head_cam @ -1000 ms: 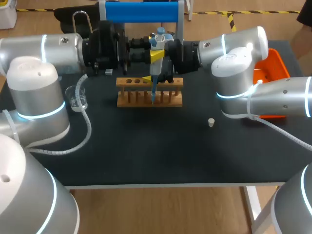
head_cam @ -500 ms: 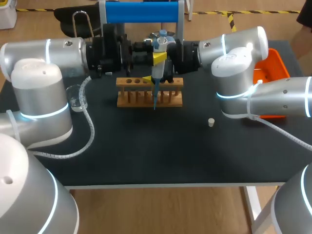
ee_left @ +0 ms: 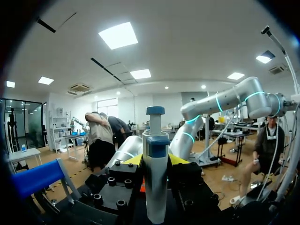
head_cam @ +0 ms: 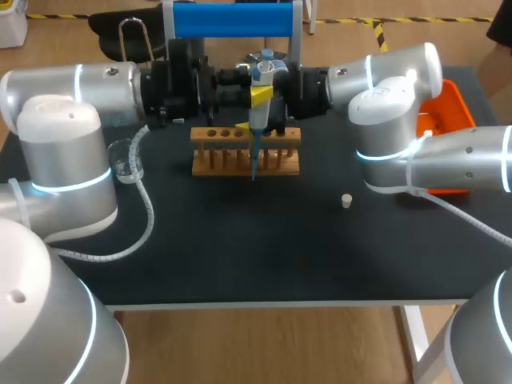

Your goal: Invert the test tube, pick up the pipette, mount the tip to pipette, aspirate from beaker and dispense into the tube, eject the tip, return the pipette, and cap with the stopper.

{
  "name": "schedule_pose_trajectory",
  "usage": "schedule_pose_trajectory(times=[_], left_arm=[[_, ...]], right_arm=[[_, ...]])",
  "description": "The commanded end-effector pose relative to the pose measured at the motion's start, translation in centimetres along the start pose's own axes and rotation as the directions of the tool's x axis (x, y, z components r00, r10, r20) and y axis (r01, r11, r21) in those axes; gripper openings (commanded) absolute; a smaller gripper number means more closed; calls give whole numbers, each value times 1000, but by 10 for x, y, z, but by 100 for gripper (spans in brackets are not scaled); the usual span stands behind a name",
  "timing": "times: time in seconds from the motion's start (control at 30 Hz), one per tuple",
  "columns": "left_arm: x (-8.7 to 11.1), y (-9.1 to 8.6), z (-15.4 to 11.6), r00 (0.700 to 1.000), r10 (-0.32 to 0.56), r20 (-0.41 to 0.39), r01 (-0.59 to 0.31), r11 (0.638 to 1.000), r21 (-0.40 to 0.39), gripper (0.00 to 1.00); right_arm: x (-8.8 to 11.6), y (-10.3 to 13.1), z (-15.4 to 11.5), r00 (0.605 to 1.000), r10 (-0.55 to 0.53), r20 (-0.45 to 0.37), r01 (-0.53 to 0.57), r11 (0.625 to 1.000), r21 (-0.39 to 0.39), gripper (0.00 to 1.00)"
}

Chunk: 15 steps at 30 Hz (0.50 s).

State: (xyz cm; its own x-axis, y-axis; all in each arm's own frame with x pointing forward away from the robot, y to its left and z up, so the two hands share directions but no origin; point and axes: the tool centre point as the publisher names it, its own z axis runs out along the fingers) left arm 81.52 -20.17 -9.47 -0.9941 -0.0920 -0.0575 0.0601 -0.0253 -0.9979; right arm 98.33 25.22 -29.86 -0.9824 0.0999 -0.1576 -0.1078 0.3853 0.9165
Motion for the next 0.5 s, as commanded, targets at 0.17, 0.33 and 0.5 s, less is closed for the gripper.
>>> schedule_pose_trajectory(times=[0.17, 0.33, 0.5], left_arm=[[0, 0, 1, 1000, 1, 3, -1, 1000, 1, 0], [0, 0, 1, 1000, 1, 3, -1, 1000, 1, 0], [0, 0, 1, 1000, 1, 3, -1, 1000, 1, 0]], right_arm=[[14, -1, -49, 1000, 1, 16, 0, 1000, -17, 100], [25, -1, -83, 999, 27, 37, -25, 999, -35, 100], [41, 3, -119, 997, 62, 48, -59, 995, -76, 100]])
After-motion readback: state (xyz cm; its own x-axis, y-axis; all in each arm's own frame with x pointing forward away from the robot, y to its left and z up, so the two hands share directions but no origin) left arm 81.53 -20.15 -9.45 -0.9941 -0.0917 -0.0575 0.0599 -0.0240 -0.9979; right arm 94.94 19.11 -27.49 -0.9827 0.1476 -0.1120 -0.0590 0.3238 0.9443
